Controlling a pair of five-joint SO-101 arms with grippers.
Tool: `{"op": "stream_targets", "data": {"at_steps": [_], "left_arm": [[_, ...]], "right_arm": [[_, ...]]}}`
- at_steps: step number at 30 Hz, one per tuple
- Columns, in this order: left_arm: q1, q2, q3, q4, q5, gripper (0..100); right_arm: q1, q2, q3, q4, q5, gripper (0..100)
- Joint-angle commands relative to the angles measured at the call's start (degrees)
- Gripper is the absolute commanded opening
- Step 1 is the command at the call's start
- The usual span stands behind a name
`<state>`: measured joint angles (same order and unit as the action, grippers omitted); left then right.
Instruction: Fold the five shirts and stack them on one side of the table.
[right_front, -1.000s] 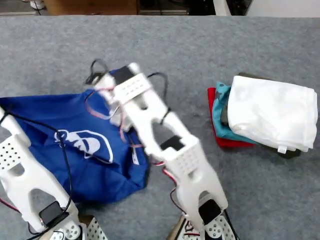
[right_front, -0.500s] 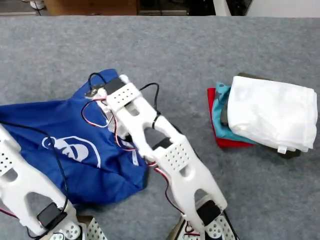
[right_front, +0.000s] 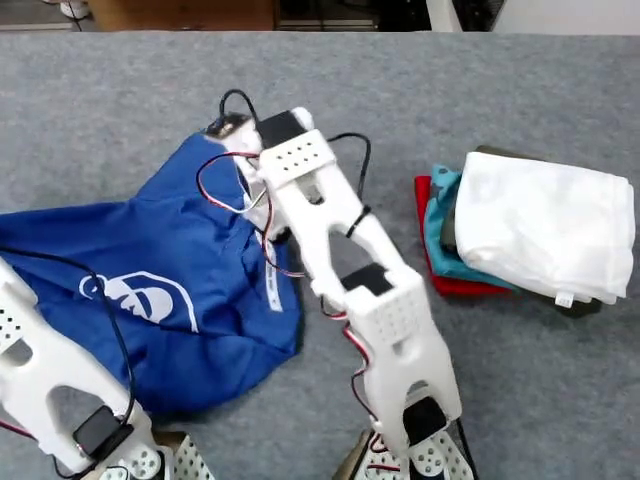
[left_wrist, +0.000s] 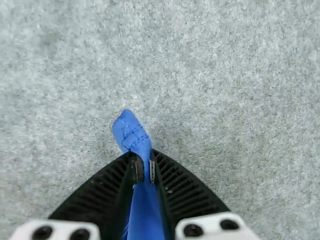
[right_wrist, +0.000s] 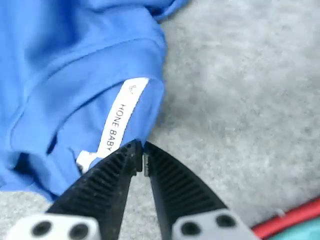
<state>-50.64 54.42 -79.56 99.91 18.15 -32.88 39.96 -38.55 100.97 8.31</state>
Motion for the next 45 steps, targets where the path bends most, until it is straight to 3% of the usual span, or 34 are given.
{"op": "stream_targets", "data": {"at_steps": [1,7,12,20,27,29,33,37,45], "left_arm": [[-1.49,-0.66,-2.37,0.44,-0.70,2],[-3.43,-0.57,-2.37,0.53,-1.49,2],[-3.69,-0.57,-2.29,0.88,-3.52,2],[-3.43,-0.48,4.75,0.88,-3.52,2],[-3.43,-0.57,8.97,0.88,-3.60,2],[-3.60,-0.57,9.14,0.88,-3.60,2],[-3.78,-0.57,9.14,0.88,-3.60,2],[-3.78,-0.57,9.14,0.88,-4.92,2],[-4.04,-1.10,12.48,0.88,-15.21,2]], "right_arm": [[-0.84,-7.96,2.15,1.05,-0.35,6.0],[-2.15,-8.40,2.95,0.35,-0.44,14.3],[-2.59,-8.40,2.59,-2.37,-3.78,14.4],[-11.12,-4.09,1.54,-8.09,-6.15,14.5],[-11.56,5.85,1.45,-14.24,-6.77,14.1],[-11.12,7.43,1.45,-14.15,-6.77,12.5],[-10.07,7.87,1.54,-13.27,-6.59,0.1],[-8.13,7.78,1.45,-10.02,-6.51,0.2],[-6.29,7.69,1.45,-0.09,-1.32,0.4]]}}
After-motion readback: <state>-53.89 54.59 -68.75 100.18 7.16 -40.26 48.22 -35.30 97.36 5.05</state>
